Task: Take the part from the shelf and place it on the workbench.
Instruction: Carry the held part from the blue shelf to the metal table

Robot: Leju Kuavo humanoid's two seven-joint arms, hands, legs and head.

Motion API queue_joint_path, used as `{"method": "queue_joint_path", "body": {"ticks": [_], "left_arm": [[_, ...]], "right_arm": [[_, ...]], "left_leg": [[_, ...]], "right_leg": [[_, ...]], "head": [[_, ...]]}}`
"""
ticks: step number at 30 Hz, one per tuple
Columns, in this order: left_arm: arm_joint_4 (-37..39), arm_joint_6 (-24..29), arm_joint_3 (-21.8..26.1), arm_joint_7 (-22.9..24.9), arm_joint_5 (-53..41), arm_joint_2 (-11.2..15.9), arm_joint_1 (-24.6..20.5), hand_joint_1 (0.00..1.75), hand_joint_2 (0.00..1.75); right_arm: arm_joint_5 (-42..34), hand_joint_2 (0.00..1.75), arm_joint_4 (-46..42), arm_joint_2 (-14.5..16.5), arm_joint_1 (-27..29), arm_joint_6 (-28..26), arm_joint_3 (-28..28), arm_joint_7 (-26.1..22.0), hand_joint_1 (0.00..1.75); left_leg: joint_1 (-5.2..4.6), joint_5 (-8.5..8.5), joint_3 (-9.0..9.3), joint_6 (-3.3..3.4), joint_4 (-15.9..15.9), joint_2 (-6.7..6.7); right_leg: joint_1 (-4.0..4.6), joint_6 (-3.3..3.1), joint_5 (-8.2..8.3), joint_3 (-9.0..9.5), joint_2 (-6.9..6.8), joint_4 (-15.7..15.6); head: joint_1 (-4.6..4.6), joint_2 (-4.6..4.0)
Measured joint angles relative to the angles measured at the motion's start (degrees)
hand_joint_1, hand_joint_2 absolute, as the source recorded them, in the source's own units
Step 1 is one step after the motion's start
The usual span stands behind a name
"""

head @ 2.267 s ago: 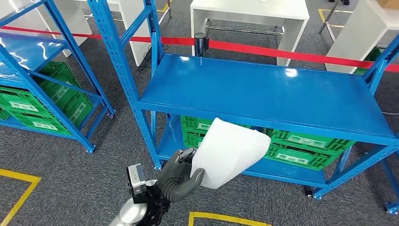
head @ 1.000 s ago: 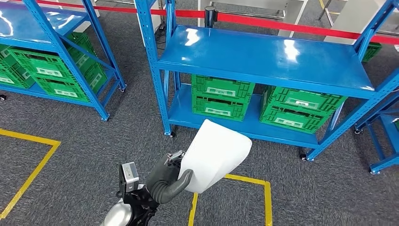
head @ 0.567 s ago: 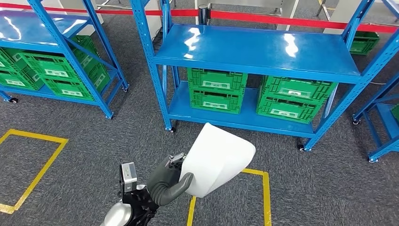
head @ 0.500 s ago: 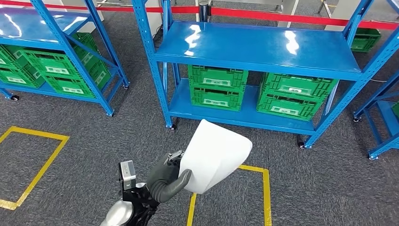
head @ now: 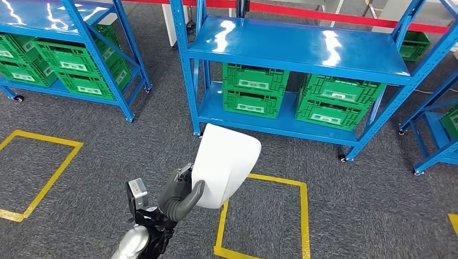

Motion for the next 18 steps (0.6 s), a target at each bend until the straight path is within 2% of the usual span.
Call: {"method": "queue_joint_path", "body": {"ticks": [1, 2, 4, 5, 6, 8, 9, 10, 11, 12, 13, 14, 15, 16, 17, 18], "left_arm": [[-0.5, 0.9, 0.7, 0.0, -0.5, 0.2, 0.3, 1.75, 1.75], [-1.1, 1.7, 1.5, 0.0, -0.8, 0.4, 0.5, 1.75, 1.75], [-2.8, 2.8, 3.3, 0.3, -1.0, 1.1, 1.0, 1.75, 1.75], [-3.5, 2.9, 4.3, 0.5, -0.8, 1.5, 1.3, 1.75, 1.75], [-4.2, 2.9, 5.2, 0.7, -0.5, 1.8, 1.6, 1.75, 1.75], [-5.3, 2.4, 7.1, 1.1, 0.5, 2.6, 2.3, 1.75, 1.75], [-5.7, 2.1, 8.1, 1.2, 1.1, 3.0, 2.7, 1.75, 1.75], [-6.1, 1.7, 9.1, 1.3, 1.6, 3.3, 3.2, 1.75, 1.75], [-6.6, 1.3, 10.0, 1.5, 1.9, 3.7, 3.6, 1.75, 1.75], [-7.0, 1.0, 10.8, 1.8, 2.1, 3.9, 4.0, 1.75, 1.75], [-7.5, 0.6, 11.5, 2.2, 2.1, 4.1, 4.3, 1.75, 1.75], [-8.0, 0.3, 12.1, 2.6, 2.0, 4.2, 4.8, 1.75, 1.75], [-8.6, 0.1, 12.6, 3.0, 1.7, 4.2, 5.3, 1.75, 1.75], [-9.4, -0.1, 12.9, 3.3, 1.3, 4.2, 5.9, 1.75, 1.75], [-10.3, -0.1, 13.2, 3.6, 0.8, 4.2, 6.5, 1.75, 1.75], [-11.4, -0.1, 13.4, 3.8, 0.4, 4.2, 7.2, 1.75, 1.75]], "right_arm": [[0.0, 0.0, 0.0, -0.1, 0.0, 0.1, -0.1, 0.5, 0.0], [0.0, 0.0, 0.0, -0.1, 0.0, 0.2, -0.1, 1.0, 0.0], [-0.1, 0.0, 0.0, 0.1, -0.1, 0.2, -0.3, 2.1, 0.0], [-0.2, 0.0, 0.0, 0.3, -0.2, 0.2, -0.4, 2.4, 0.0], [-0.3, 0.0, 0.0, 0.5, -0.2, 0.2, -0.6, 2.6, 0.0], [-0.3, 0.0, 0.0, 1.1, -0.2, 0.4, -0.9, 2.7, 0.0], [-0.3, 0.0, 0.0, 1.4, -0.3, 0.5, -0.9, 2.7, 0.0], [-0.1, 0.0, 0.0, 1.7, -0.3, 0.7, -1.0, 2.7, 0.0], [0.0, 0.0, 0.0, 2.0, -0.3, 0.7, -1.0, 2.7, 0.0], [0.1, 0.0, 0.0, 2.2, -0.4, 0.7, -1.0, 2.7, 0.0], [0.2, 0.0, 0.0, 2.4, -0.4, 0.7, -1.0, 2.7, 0.0], [0.4, 0.0, 0.0, 2.5, -0.4, 0.7, -1.0, 2.7, 0.0], [0.7, 0.0, 0.0, 2.7, -0.4, 0.8, -1.0, 2.8, 0.0], [1.2, 0.0, 0.0, 2.8, -0.4, 0.9, -0.9, 2.8, 0.0], [1.8, 0.0, 0.0, 2.8, -0.4, 1.1, -0.8, 2.8, 0.0], [2.3, 0.0, 0.0, 2.8, -0.4, 1.3, -0.6, 2.7, 0.0]], "left_leg": [[0.11, 0.53, -1.12, -0.24, 0.5, 0.0], [0.2, 0.97, -2.14, -0.54, 1.0, 0.0], [0.24, 1.72, -3.74, -1.32, 2.1, -0.03], [0.2, 2.08, -4.1, -1.73, 2.3, -0.03], [0.19, 2.47, -4.3, -2.12, 2.4, -0.02], [0.34, 3.03, -4.48, -2.92, 2.3, -0.05], [0.45, 2.17, -4.86, -3.27, 2.8, -0.12], [0.54, 0.19, -5.43, -3.61, 4.2, -0.21], [0.6, -2.71, -6.13, -3.86, 6.6, -0.29], [0.61, -5.83, -6.87, -4.05, 9.9, -0.33], [0.62, -8.03, -7.34, -4.18, 13.5, -0.35], [0.62, -8.75, -7.33, -4.22, 16.3, -0.36], [0.61, -8.15, -6.65, -4.17, 17.6, -0.37], [0.61, -6.63, -5.05, -4.02, 17.0, -0.38], [0.58, -5.12, -2.5, -3.78, 14.5, -0.4], [0.5, -4.67, 0.73, -3.49, 10.4, -0.43]], "right_leg": [[-0.11, 0.07, 1.78, 1.96, 0.0, -1.7], [-0.23, 0.12, 3.16, 4.7, 0.01, -4.9], [-0.12, -0.16, 2.93, 10.08, 0.23, -12.7], [0.0, -0.47, 2.09, 11.3, 0.36, -15.0], [0.2, -0.88, 1.51, 11.65, 0.46, -16.0], [0.24, -1.94, 2.2, 10.79, 0.32, -16.1], [0.2, -2.49, 2.8, 10.27, 0.2, -16.2], [0.13, -3.03, 3.51, 9.58, 0.09, -16.3], [0.09, -3.37, 4.21, 8.83, -0.01, -16.3], [0.14, -3.57, 4.92, 7.99, -0.04, -16.3], [0.21, -3.65, 5.63, 7.1, -0.1, -16.3], [0.28, -3.64, 6.34, 6.16, -0.16, -16.2], [0.35, -3.59, 7.04, 5.28, -0.22, -16.2], [0.39, -3.51, 7.71, 4.41, -0.26, -16.1], [0.42, -3.38, 8.34, 3.63, -0.26, -15.9], [0.48, -3.18, 8.9, 3.0, -0.25, -15.8]], "head": [[0.01, 0.0], [0.0, 0.0], [0.05, 0.0], [0.1, 0.0], [0.13, 0.0], [0.21, 0.0], [0.16, 0.0], [0.11, 0.0], [0.04, 0.0], [-0.04, 0.0], [-0.05, 0.0], [-0.05, 0.0], [-0.06, 0.0], [-0.06, 0.0], [-0.06, 0.0], [-0.07, 0.0]]}}
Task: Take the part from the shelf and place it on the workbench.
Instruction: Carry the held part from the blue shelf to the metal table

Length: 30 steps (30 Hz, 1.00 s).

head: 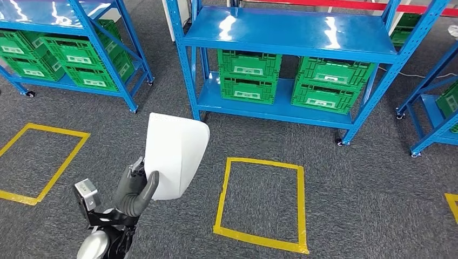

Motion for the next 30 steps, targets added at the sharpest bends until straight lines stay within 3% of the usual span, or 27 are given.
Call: {"method": "queue_joint_path", "body": {"ticks": [2, 3, 5, 6, 7, 8, 10, 11, 12, 13, 15, 17, 19, 21, 22, 23, 25, 26, 27, 28, 29, 30], "left_arm": [[-2.4, 0.3, 0.3, 0.4, -0.6, 0.0, 1.2, 1.75, 1.75], [-3.4, 0.5, 0.5, 0.6, -0.9, 0.0, 1.9, 1.75, 1.75], [-4.9, 0.8, 0.6, 0.8, -1.4, -0.1, 3.0, 1.75, 1.75], [-5.4, 0.9, 0.6, 1.0, -1.5, -0.1, 3.4, 1.75, 1.75], [-5.7, 0.9, 0.6, 1.1, -1.7, -0.3, 3.6, 1.75, 1.75], [-5.9, 0.9, 0.5, 1.3, -1.9, -0.4, 3.6, 1.75, 1.75], [-6.1, 0.9, 0.5, 1.5, -2.1, -0.8, 3.6, 1.75, 1.75], [-6.1, 0.9, 0.4, 1.7, -2.2, -0.9, 3.6, 1.75, 1.75], [-6.1, 0.9, 0.3, 1.8, -2.3, -1.0, 3.6, 1.75, 1.75], [-6.1, 0.9, 0.3, 1.9, -2.3, -1.1, 3.5, 1.75, 1.75], [-6.1, 0.8, 0.0, 2.3, -2.4, -1.1, 3.2, 1.75, 1.75], [-5.9, 0.2, -0.7, 2.9, -2.3, -1.1, 2.3, 1.75, 1.75], [-5.2, -0.4, -1.7, 3.5, -2.0, -1.3, 0.7, 1.75, 1.75], [-4.2, -0.6, -2.4, 3.8, -1.8, -1.5, -0.6, 1.75, 1.75], [-3.9, -0.7, -2.6, 3.9, -1.7, -1.6, -1.0, 1.75, 1.75], [-3.6, -0.7, -2.7, 4.0, -1.6, -1.7, -1.3, 1.75, 1.75], [-3.3, -0.7, -2.8, 4.1, -1.5, -1.8, -1.5, 1.75, 1.75], [-3.3, -0.6, -2.8, 4.2, -1.5, -1.8, -1.5, 1.75, 1.75], [-3.2, -0.5, -2.8, 4.2, -1.4, -1.8, -1.4, 1.75, 1.75], [-3.2, -0.4, -2.8, 4.2, -1.3, -1.8, -1.2, 1.75, 1.75], [-3.3, -0.4, -2.7, 4.2, -1.2, -1.7, -1.0, 1.75, 1.75], [-3.3, -0.3, -2.7, 4.2, -1.1, -1.7, -0.8, 1.75, 1.75]], "right_arm": [[0.6, 0.0, 0.0, 0.0, 0.0, 0.4, 0.4, -0.4, 0.0], [0.7, 0.0, 0.0, 0.0, -0.1, 0.6, 0.6, -0.7, 0.0], [0.8, 0.0, 0.0, 0.0, 0.0, 0.8, 0.7, -1.0, 0.0], [0.7, 0.0, 0.0, -0.1, 0.0, 0.9, 0.8, -1.0, 0.0], [0.7, 0.0, 0.0, -0.1, 0.1, 0.9, 0.8, -0.9, 0.0], [0.6, 0.0, 0.0, -0.2, 0.1, 1.0, 0.8, -0.7, 0.0], [0.4, 0.0, 0.0, -0.2, 0.1, 1.0, 0.9, -0.3, 0.0], [0.3, 0.0, 0.0, -0.2, 0.0, 0.9, 0.9, -0.2, 0.0], [0.2, 0.0, 0.0, -0.2, 0.0, 0.9, 0.9, -0.1, 0.0], [0.0, 0.0, 0.0, -0.2, -0.1, 0.9, 0.9, 0.0, 0.0], [-0.6, 0.0, 0.0, -0.1, -0.1, 0.9, 0.8, 0.3, 0.0], [-1.1, 0.0, 0.0, 0.3, -0.2, 0.9, 0.7, 0.3, 0.0], [-1.2, 0.0, 0.0, 0.9, -0.3, 0.9, 0.6, 0.0, 0.0], [-1.2, 0.0, 0.0, 1.5, -0.3, 0.6, 0.5, 0.0, 0.0], [-1.1, 0.0, 0.0, 1.7, -0.3, 0.3, 0.5, 0.1, 0.0], [-0.9, 0.0, 0.0, 1.8, -0.2, 0.1, 0.5, 0.3, 0.0], [-0.5, 0.0, 0.0, 1.9, -0.2, -0.4, 0.5, 1.0, 0.0], [-0.3, 0.0, 0.0, 1.9, -0.1, -0.6, 0.5, 1.3, 0.0], [0.0, 0.0, 0.0, 1.9, 0.0, -0.7, 0.5, 1.6, 0.0], [0.2, 0.0, 0.0, 1.8, 0.0, -0.9, 0.5, 1.8, 0.0], [0.3, 0.0, 0.0, 1.7, 0.0, -0.9, 0.5, 2.0, 0.0], [0.5, 0.0, 0.0, 1.6, 0.0, -1.0, 0.5, 2.0, 0.0]], "left_leg": [[-0.3, -1.16, 5.42, 0.55, -8.0, -0.05], [-0.5, -1.93, 6.59, 0.84, -10.2, -0.06], [-0.57, -1.53, 6.15, 1.71, -11.2, 0.02], [-0.5, -0.96, 5.66, 2.23, -11.3, 0.1], [-0.38, -0.26, 5.01, 2.79, -11.3, 0.18], [-0.31, 0.45, 4.23, 3.19, -11.3, 0.26], [-0.38, 1.91, 2.44, 3.57, -11.3, 0.34], [-0.41, 2.64, 1.52, 3.54, -11.2, 0.41], [-0.42, 3.35, 0.51, 3.47, -10.9, 0.47], [-0.41, 4.03, -0.57, 3.35, -10.6, 0.53], [-0.36, 5.2, -2.71, 2.95, -9.7, 0.57], [-0.45, 6.1, -4.18, 2.32, -8.7, 0.58], [-0.51, 7.12, -4.76, 1.6, -8.5, 0.64], [-0.39, 7.46, -5.19, 0.89, -8.5, 0.57], [-0.32, 6.07, -5.71, 0.58, -7.6, 0.43], [-0.25, 3.7, -6.38, 0.28, -5.8, 0.29], [-0.14, -2.22, -7.89, -0.14, 0.7, 0.12], [-0.12, -3.79, -8.31, -0.28, 4.0, 0.11], [-0.11, -3.78, -8.11, -0.32, 6.4, 0.1], [-0.11, -2.65, -7.19, -0.27, 7.1, 0.08], [-0.11, -0.94, -5.3, -0.12, 5.8, 0.07], [-0.13, 0.35, -2.29, 0.14, 2.5, 0.03]], "right_leg": [[0.1, 0.55, 1.08, -0.86, 0.0, 0.2], [0.09, 0.86, 1.64, -1.04, -0.02, 0.1], [-0.03, 1.61, 2.59, -1.3, -0.03, -0.1], [-0.12, 1.98, 2.09, -1.56, 0.03, 0.2], [-0.18, 2.34, 0.25, -2.07, 0.11, 1.5], [-0.28, 2.59, -2.6, -2.79, 0.21, 3.8], [-0.29, 2.97, -8.68, -4.27, 0.34, 10.8], [-0.29, 3.07, -9.8, -4.51, 0.37, 13.9], [-0.29, 3.12, -9.44, -4.14, 0.38, 15.9], [-0.29, 3.11, -7.84, -2.94, 0.38, 16.1], [-0.29, 2.88, -4.98, 2.22, 0.38, 11.2], [-0.07, 2.21, -6.32, 8.19, 0.4, 2.9], [0.23, 1.35, -8.09, 10.23, 0.43, -1.2], [0.16, 0.45, -7.22, 9.26, 0.3, -1.5], [0.08, -0.03, -6.51, 8.63, 0.19, -1.5], [-0.01, -0.43, -5.71, 7.85, 0.09, -1.6], [0.0, -0.83, -4.26, 6.03, 0.03, -1.5], [0.04, -0.85, -3.59, 5.07, 0.03, -1.3], [0.08, -0.8, -2.85, 3.98, 0.02, -1.1], [0.11, -0.72, -2.17, 2.9, 0.0, -0.9], [0.13, -0.6, -1.52, 1.9, -0.01, -0.6], [0.15, -0.43, -0.86, 1.0, 0.0, -0.4]], "head": [[0.0, 0.0], [0.0, 0.0], [-0.01, 0.0], [0.0, 0.0], [0.06, 0.0], [0.13, 0.0], [0.27, 0.0], [0.28, 0.0], [0.28, 0.0], [0.28, 0.0], [0.28, 0.0], [0.26, 0.0], [0.23, 0.0], [0.25, 0.0], [0.22, 0.0], [0.17, 0.0], [0.08, 0.0], [0.06, 0.0], [0.06, 0.0], [0.06, 0.0], [0.06, 0.0], [0.06, 0.0]]}}
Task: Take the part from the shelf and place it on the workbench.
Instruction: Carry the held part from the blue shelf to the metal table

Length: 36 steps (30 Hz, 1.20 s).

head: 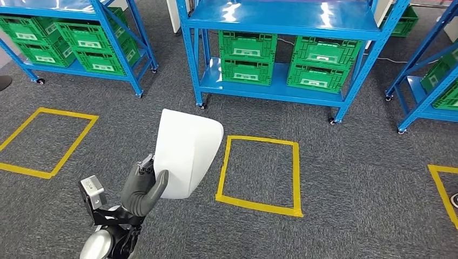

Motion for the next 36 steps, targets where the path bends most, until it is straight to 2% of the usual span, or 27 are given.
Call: {"method": "queue_joint_path", "body": {"ticks": [2, 3, 4, 6, 7, 8, 10, 11, 12, 13, 14, 16, 17, 18, 19, 21, 23, 25, 26, 27, 28, 29, 30, 32, 33, 34, 36], "left_arm": [[-0.2, 0.0, 0.1, -0.1, 0.2, 0.1, 0.3, 1.75, 1.75], [-0.3, 0.1, 0.3, -0.2, 0.2, 0.1, 0.3, 1.75, 1.75], [-0.2, 0.4, 0.4, -0.2, -0.3, 0.1, 0.3, 1.75, 1.75], [0.4, 2.1, 0.6, 0.4, -3.1, 0.1, 0.3, 1.75, 1.75], [0.9, 3.3, 0.7, 0.9, -5.2, 0.1, 0.2, 1.75, 1.75], [1.5, 4.4, 0.7, 1.3, -6.8, 0.0, 0.0, 1.75, 1.75], [2.9, 5.0, 0.7, 1.1, -7.9, -0.1, -0.3, 1.75, 1.75], [3.5, 4.8, 0.7, 0.7, -7.5, -0.2, -0.4, 1.75, 1.75], [4.3, 4.6, 0.7, 0.2, -6.9, -0.4, -0.4, 1.75, 1.75], [4.9, 4.4, 0.7, -0.3, -6.3, -0.5, -0.4, 1.75, 1.75], [5.5, 4.3, 0.7, -0.8, -5.7, -0.6, -0.4, 1.75, 1.75], [6.3, 4.1, 0.7, -1.7, -3.9, -1.0, -0.4, 1.75, 1.75], [6.5, 3.7, 0.8, -2.1, -2.5, -1.2, -0.3, 1.75, 1.75], [6.8, 3.1, 1.0, -2.5, -1.0, -1.4, -0.3, 1.75, 1.75], [7.0, 2.2, 1.3, -2.8, 0.5, -1.5, -0.2, 1.75, 1.75], [7.4, 0.6, 2.1, -3.7, 2.2, -1.6, 0.1, 1.75, 1.75], [7.9, -0.6, 3.1, -4.9, 2.5, -1.6, 0.2, 1.75, 1.75], [8.3, -1.2, 4.2, -6.1, 2.3, -1.6, 0.2, 1.75, 1.75], [8.5, -1.4, 4.7, -6.6, 2.1, -1.6, 0.3, 1.75, 1.75], [8.7, -1.4, 5.2, -7.1, 2.1, -1.6, 0.5, 1.75, 1.75], [8.9, -1.4, 5.7, -7.4, 2.1, -1.6, 0.7, 1.75, 1.75], [9.0, -1.4, 6.1, -7.8, 2.1, -1.6, 1.0, 1.75, 1.75], [9.1, -1.4, 6.6, -8.0, 2.3, -1.6, 1.3, 1.75, 1.75], [9.1, -1.3, 7.6, -8.4, 2.7, -1.7, 1.6, 1.75, 1.75], [9.1, -1.2, 7.9, -8.6, 2.9, -1.7, 1.7, 1.75, 1.75], [9.1, -1.2, 8.3, -8.7, 3.0, -1.8, 1.9, 1.75, 1.75], [9.0, -1.1, 8.9, -8.9, 3.1, -1.9, 2.6, 1.75, 1.75]], "right_arm": [[0.2, 0.0, 0.0, -0.3, 0.0, -0.1, 0.0, 0.0, 0.0], [0.2, 0.0, 0.0, -0.4, 0.0, -0.1, 0.0, -0.1, 0.0], [0.3, 0.0, 0.0, -0.6, 0.0, -0.1, 0.0, -0.3, 0.0], [0.1, 0.0, 0.0, -1.1, 0.0, -0.1, 0.0, -1.3, 0.0], [0.1, 0.0, 0.0, -1.3, 0.0, 0.0, 0.0, -2.0, 0.0], [0.1, 0.0, 0.0, -1.4, 0.0, 0.2, 0.0, -2.8, 0.0], [0.6, 0.0, 0.0, -1.8, 0.0, 0.8, 0.1, -4.3, 0.0], [1.1, 0.0, 0.0, -1.9, 0.0, 1.0, 0.2, -5.0, 0.0], [1.5, 0.0, 0.0, -2.1, 0.0, 1.3, 0.3, -5.7, 0.0], [2.0, 0.0, 0.0, -2.3, 0.0, 1.5, 0.5, -6.4, 0.0], [2.3, 0.0, 0.0, -2.5, 0.0, 1.7, 0.7, -7.0, 0.0], [3.2, 0.0, 0.0, -2.9, 0.1, 2.0, 1.2, -7.7, 0.0], [3.7, 0.0, 0.0, -3.0, 0.1, 2.1, 1.6, -7.6, 0.0], [4.2, 0.0, 0.0, -3.1, 0.2, 2.0, 1.9, -7.4, 0.0], [4.5, 0.0, 0.0, -3.2, 0.3, 1.9, 2.2, -7.0, 0.0], [4.8, 0.0, 0.0, -3.3, 0.3, 1.3, 2.7, -5.7, 0.0], [4.9, 0.0, 0.0, -3.3, 0.4, 0.5, 2.9, -4.1, 0.0], [5.2, 0.0, 0.0, -3.5, 0.5, 0.0, 2.9, -2.5, 0.0], [5.4, 0.0, 0.0, -3.6, 0.6, -0.1, 3.0, -1.9, 0.0], [5.6, 0.0, 0.0, -3.6, 0.7, -0.2, 3.1, -1.3, 0.0], [5.7, 0.0, 0.0, -3.7, 0.7, -0.2, 3.2, -1.0, 0.0], [5.8, 0.0, 0.0, -3.7, 0.7, -0.2, 3.2, -0.7, 0.0], [6.0, 0.0, 0.0, -3.8, 0.7, -0.2, 3.3, -0.6, 0.0], [6.4, 0.0, 0.0, -3.8, 0.7, 0.0, 3.5, -0.7, 0.0], [6.6, 0.0, 0.0, -3.8, 0.7, 0.1, 3.7, -0.8, 0.0], [6.7, 0.0, 0.0, -3.8, 0.7, 0.2, 3.8, -0.9, 0.0], [7.0, 0.0, -0.1, -3.9, 0.5, 0.3, 4.0, -1.2, 0.0]], "left_leg": [[-0.25, -0.75, 6.28, 0.6, -8.7, -0.06], [-0.41, -1.72, 8.21, 0.93, -11.9, -0.08], [-0.59, -2.39, 8.93, 1.28, -13.6, -0.09], [-0.61, -1.78, 8.39, 2.16, -14.2, -0.17], [-0.52, -1.21, 7.98, 2.62, -14.3, -0.28], [-0.39, -0.54, 7.44, 2.99, -14.4, -0.42], [-0.28, 0.66, 6.16, 3.31, -14.3, -0.86], [-0.29, 1.16, 5.53, 3.27, -14.2, -1.15], [-0.28, 1.62, 4.92, 3.17, -14.0, -1.52], [-0.26, 1.97, 4.36, 3.0, -13.8, -1.98], [-0.21, 2.23, 3.79, 2.82, -13.4, -2.46], [-0.18, 2.46, 2.73, 2.42, -12.5, -3.45], [-0.2, 2.53, 2.27, 2.15, -12.1, -3.91], [-0.21, 2.64, 1.87, 1.83, -11.8, -4.36], [-0.23, 2.81, 1.61, 1.44, -11.8, -4.79], [-0.12, 3.14, 1.22, 0.73, -11.7, -5.36], [-0.17, 1.67, -0.04, 0.09, -9.5, -3.65], [-0.13, -2.09, -2.98, -0.45, -2.9, -1.31], [-0.04, -3.78, -4.62, -0.65, 0.9, -0.9], [0.04, -4.75, -5.75, -0.77, 3.7, -0.68], [0.08, -4.83, -6.08, -0.83, 4.9, -0.56], [0.1, -3.65, -4.93, -0.76, 3.2, -0.3], [0.06, -1.89, -2.83, -0.57, -0.3, 0.35], [-0.36, 0.96, 1.86, 0.14, -8.8, 3.0], [-0.59, 1.5, 2.99, 0.55, -11.1, 3.83], [-0.79, 1.61, 3.27, 0.92, -12.2, 4.08], [-0.75, 2.02, 2.93, 1.58, -12.4, 2.6]], "right_leg": [[0.13, 0.51, 0.99, -1.11, 0.02, 0.3], [0.14, 0.86, 1.42, -1.33, -0.01, 0.4], [0.08, 1.25, 1.79, -1.4, -0.1, 0.2], [-0.15, 2.07, 2.18, -1.52, -0.27, 0.2], [-0.24, 2.41, 1.43, -1.96, -0.23, 1.0], [-0.27, 2.7, -0.21, -2.82, -0.09, 2.9], [-0.38, 3.12, -5.3, -5.55, 0.18, 10.2], [-0.4, 3.27, -7.35, -6.65, 0.24, 13.9], [-0.43, 3.37, -8.35, -6.88, 0.28, 16.0], [-0.44, 3.39, -8.16, -5.84, 0.36, 15.7], [-0.47, 3.37, -7.15, -3.88, 0.53, 13.5], [-0.55, 3.13, -4.75, 1.69, 2.31, 5.3], [-0.57, 2.87, -4.15, 3.43, 3.08, 2.4], [-0.53, 2.56, -3.92, 4.5, 3.65, 0.5], [-0.41, 2.21, -4.02, 4.5, 3.52, 0.3], [-0.41, 1.4, -3.6, 4.42, 2.21, 0.1], [-0.55, 0.53, -3.2, 4.31, 0.86, -0.2], [-0.53, 0.04, -3.02, 4.03, -0.51, -0.2], [-0.49, -0.05, -2.97, 3.88, -1.24, -0.2], [-0.46, -0.09, -2.93, 3.75, -2.0, -0.2], [-0.44, -0.11, -2.91, 3.67, -2.66, -0.2], [-0.42, -0.1, -2.9, 3.66, -3.38, -0.2], [-0.39, -0.08, -2.91, 3.72, -4.06, -0.2], [-0.15, 0.21, -2.99, 3.88, -5.43, -0.1], [-0.02, 0.49, -3.01, 3.93, -6.03, 0.0], [0.1, 0.81, -3.0, 3.96, -6.67, 0.0], [0.08, 1.55, -3.08, 4.09, -7.63, 0.0]], "head": [[0.01, 0.0], [-0.01, 0.0], [-0.04, 0.0], [-0.15, 0.0], [-0.14, 0.0], [-0.09, 0.0], [0.05, 0.0], [0.08, 0.0], [0.08, 0.0], [0.08, 0.0], [0.08, 0.0], [0.09, 0.0], [0.08, 0.0], [0.08, 0.0], [0.06, 0.0], [0.06, 0.0], [-0.2, 0.0], [-0.49, 0.0], [-0.5, 0.0], [-0.5, 0.0], [-0.5, 0.0], [-0.5, 0.0], [-0.51, 0.0], [-0.5, 0.0], [-0.47, 0.0], [-0.44, 0.0], [-0.42, 0.0]]}}
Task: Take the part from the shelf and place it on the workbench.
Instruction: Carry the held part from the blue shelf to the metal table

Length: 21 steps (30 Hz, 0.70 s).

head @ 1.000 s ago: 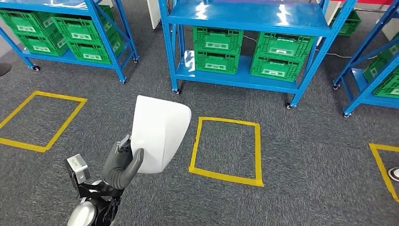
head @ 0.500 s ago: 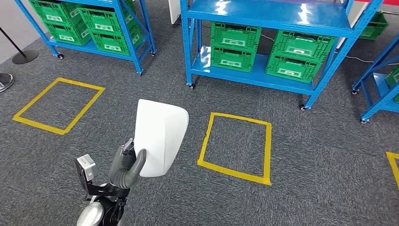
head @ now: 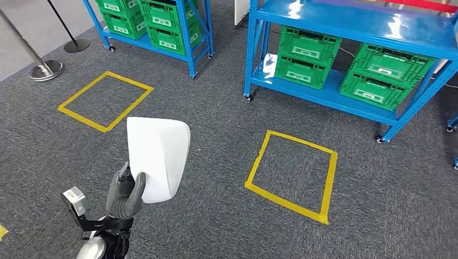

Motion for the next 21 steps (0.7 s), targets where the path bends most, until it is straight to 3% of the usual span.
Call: {"method": "queue_joint_path", "body": {"ticks": [1, 2, 4, 6, 7, 8, 9, 11, 13, 15, 16, 18, 19, 21], "left_arm": [[-0.1, 0.1, 0.3, -0.1, -0.1, 0.0, 0.4, 1.75, 1.75], [-0.3, 0.2, 0.6, -0.2, -0.2, -0.1, 0.6, 1.75, 1.75], [-0.5, 0.4, 0.9, -0.5, -0.6, -0.3, 0.7, 1.75, 1.75], [-0.5, 0.5, 1.2, -0.8, -0.8, -0.5, 0.9, 1.75, 1.75], [-0.5, 0.5, 1.3, -0.9, -0.8, -0.6, 1.1, 1.75, 1.75], [-0.5, 0.5, 1.4, -1.0, -0.8, -0.6, 1.2, 1.75, 1.75], [-0.5, 0.5, 1.5, -1.1, -0.7, -0.6, 1.3, 1.75, 1.75], [-0.7, 0.8, 1.6, -1.2, -0.7, -0.7, 1.4, 1.75, 1.75], [-1.4, 1.6, 1.8, -1.6, -0.7, -0.7, 1.6, 1.75, 1.75], [-2.5, 2.4, 2.3, -2.0, -0.7, -0.7, 1.9, 1.75, 1.75], [-3.0, 2.6, 2.7, -2.2, -0.5, -0.7, 2.1, 1.75, 1.75], [-4.1, 2.9, 3.3, -2.3, -0.2, -0.7, 2.0, 1.75, 1.75], [-4.6, 3.0, 3.6, -2.4, -0.1, -0.7, 1.9, 1.75, 1.75], [-5.5, 3.0, 4.0, -2.4, 0.1, -0.8, 1.8, 1.75, 1.75]], "right_arm": [[0.1, 0.0, 0.0, -0.1, -0.1, 0.1, 0.1, -0.2, 0.0], [0.3, 0.0, 0.0, -0.1, -0.2, 0.2, 0.3, -0.4, 0.0], [0.8, 0.0, 0.0, -0.2, -0.1, 0.5, 0.5, -1.0, 0.0], [1.1, 0.0, 0.0, -0.2, 0.2, 0.7, 0.8, -1.5, 0.0], [1.3, 0.0, 0.0, -0.2, 0.3, 0.7, 0.9, -1.8, 0.0], [1.4, 0.0, 0.0, -0.2, 0.4, 0.8, 1.1, -2.2, 0.0], [1.6, 0.0, 0.0, -0.2, 0.4, 0.8, 1.2, -2.5, 0.0], [2.0, 0.0, 0.0, -0.3, 0.3, 1.1, 1.4, -3.0, 0.0], [2.4, 0.0, 0.0, -0.3, 0.2, 1.3, 1.7, -3.1, 0.0], [2.7, 0.0, 0.0, -0.2, 0.0, 1.5, 2.0, -2.9, 0.0], [2.7, 0.0, 0.0, -0.1, -0.1, 1.6, 2.1, -2.8, 0.0], [2.8, 0.0, 0.0, 0.0, -0.2, 1.6, 2.2, -2.5, 0.0], [2.9, 0.0, 0.0, 0.0, -0.2, 1.6, 2.3, -2.4, 0.0], [3.1, 0.0, 0.0, 0.1, -0.2, 1.4, 2.3, -2.5, 0.0]], "left_leg": [[0.13, 0.23, -0.03, 0.28, -0.2, -0.66], [0.31, 0.49, 0.01, 0.59, -0.4, -1.31], [0.51, 0.86, -0.19, 1.04, -0.4, -2.6], [0.5, 1.03, -0.66, 1.22, -0.2, -4.22], [0.49, 1.09, -0.85, 1.21, -0.1, -5.1], [0.51, 1.13, -0.99, 1.15, 0.2, -6.05], [0.55, 1.12, -1.08, 1.04, 0.4, -6.93], [0.62, 1.03, -1.45, 0.54, 1.1, -8.53], [0.68, 1.15, -2.09, -0.27, 1.5, -9.89], [0.86, 1.6, -2.68, -1.17, 1.3, -11.35], [0.87, 1.59, -2.99, -1.52, 1.4, -11.05], [0.73, -0.13, -4.61, -2.02, 4.3, -7.98], [0.67, -1.87, -6.03, -2.21, 7.5, -5.77], [0.78, -5.16, -9.33, -2.55, 14.8, -3.62]], "right_leg": [[-0.11, 0.39, -0.4, -0.04, 0.78, 0.4], [-0.24, 0.77, -1.36, -0.47, 2.39, 1.6], [-0.46, 1.25, -4.92, -3.04, 6.39, 7.4], [-0.49, 1.31, -8.05, -6.46, 7.78, 14.7], [-0.48, 1.27, -8.13, -7.15, 7.91, 16.2], [-0.51, 1.21, -6.99, -6.7, 8.05, 15.4], [-0.57, 1.14, -5.0, -5.16, 8.44, 12.3], [-0.85, 1.0, -1.91, -1.45, 11.3, 4.7], [-0.91, 0.71, -1.29, -0.02, 13.26, 1.3], [-0.79, 0.02, -1.09, -0.08, 12.0, 1.1], [-0.78, -0.43, -0.89, -0.03, 11.18, 0.9], [-0.9, -1.26, -0.55, 0.06, 9.43, 0.4], [-0.8, -1.5, -0.51, 0.06, 8.53, 0.3], [-0.63, -1.69, -0.55, -0.05, 6.68, 0.3]], "head": [[0.01, 0.0], [0.03, 0.0], [0.12, 0.0], [0.16, 0.0], [0.16, 0.0], [0.16, 0.0], [0.16, 0.0], [0.16, 0.0], [0.14, 0.0], [0.14, 0.0], [0.12, 0.0], [-0.19, 0.0], [-0.37, 0.0], [-0.54, 0.0]]}}
